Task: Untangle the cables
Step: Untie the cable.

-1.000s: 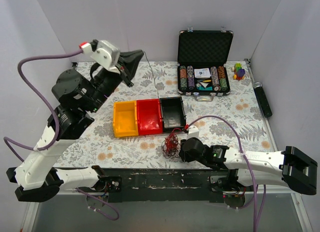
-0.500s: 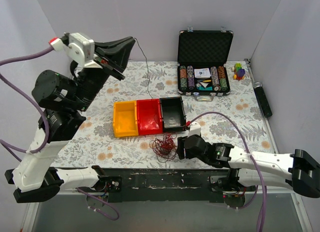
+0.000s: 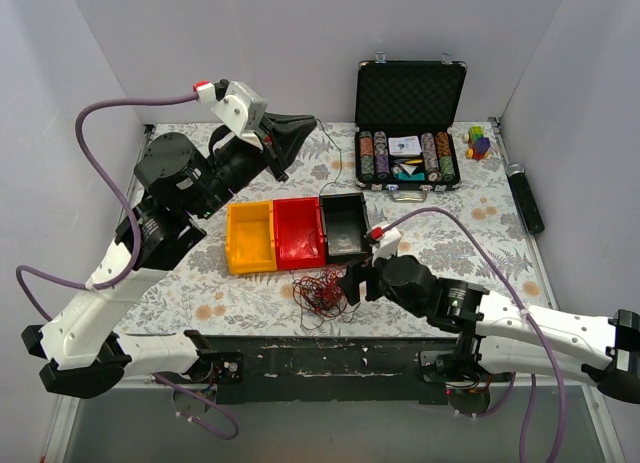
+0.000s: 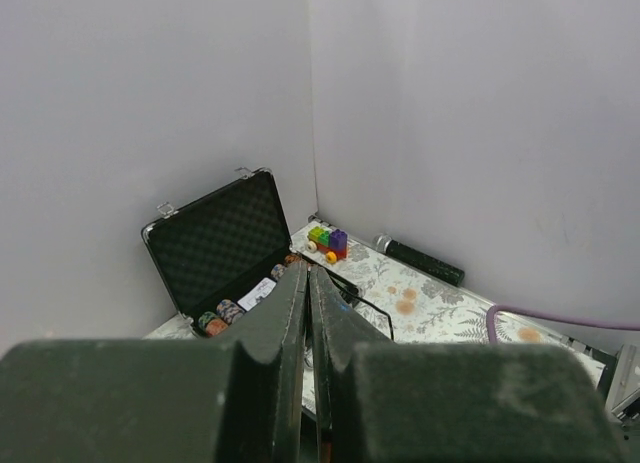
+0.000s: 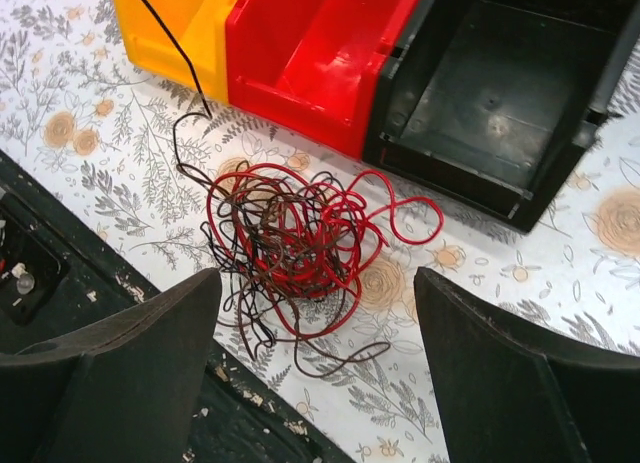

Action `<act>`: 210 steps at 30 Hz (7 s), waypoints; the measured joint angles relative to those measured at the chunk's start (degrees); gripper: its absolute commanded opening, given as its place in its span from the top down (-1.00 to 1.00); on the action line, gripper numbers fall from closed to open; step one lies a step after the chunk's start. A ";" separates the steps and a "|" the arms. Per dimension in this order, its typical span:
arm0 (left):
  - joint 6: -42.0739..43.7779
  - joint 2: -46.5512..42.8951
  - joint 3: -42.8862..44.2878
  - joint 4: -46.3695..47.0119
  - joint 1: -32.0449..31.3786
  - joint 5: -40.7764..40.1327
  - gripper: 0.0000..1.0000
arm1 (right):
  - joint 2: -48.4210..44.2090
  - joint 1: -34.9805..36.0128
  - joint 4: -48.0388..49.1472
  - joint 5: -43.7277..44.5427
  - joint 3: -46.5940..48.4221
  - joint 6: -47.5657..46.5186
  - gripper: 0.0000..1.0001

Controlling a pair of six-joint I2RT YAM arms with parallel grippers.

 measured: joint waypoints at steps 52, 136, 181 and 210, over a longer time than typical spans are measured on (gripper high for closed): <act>7.80 1.99 25.97 2.56 0.00 -5.09 0.99 | 31.98 1.42 22.23 -3.87 0.85 1.90 0.02; 9.70 -9.88 -31.63 -18.47 0.04 31.45 -0.52 | 16.83 3.80 7.15 2.75 1.20 1.70 0.97; 9.16 -1.03 -11.39 -33.75 -0.02 24.98 1.00 | 19.41 5.16 20.98 4.35 -6.88 12.72 -0.13; 19.82 2.10 12.72 -24.17 -0.07 11.67 0.99 | 23.23 5.16 27.10 1.11 -12.87 20.70 -0.14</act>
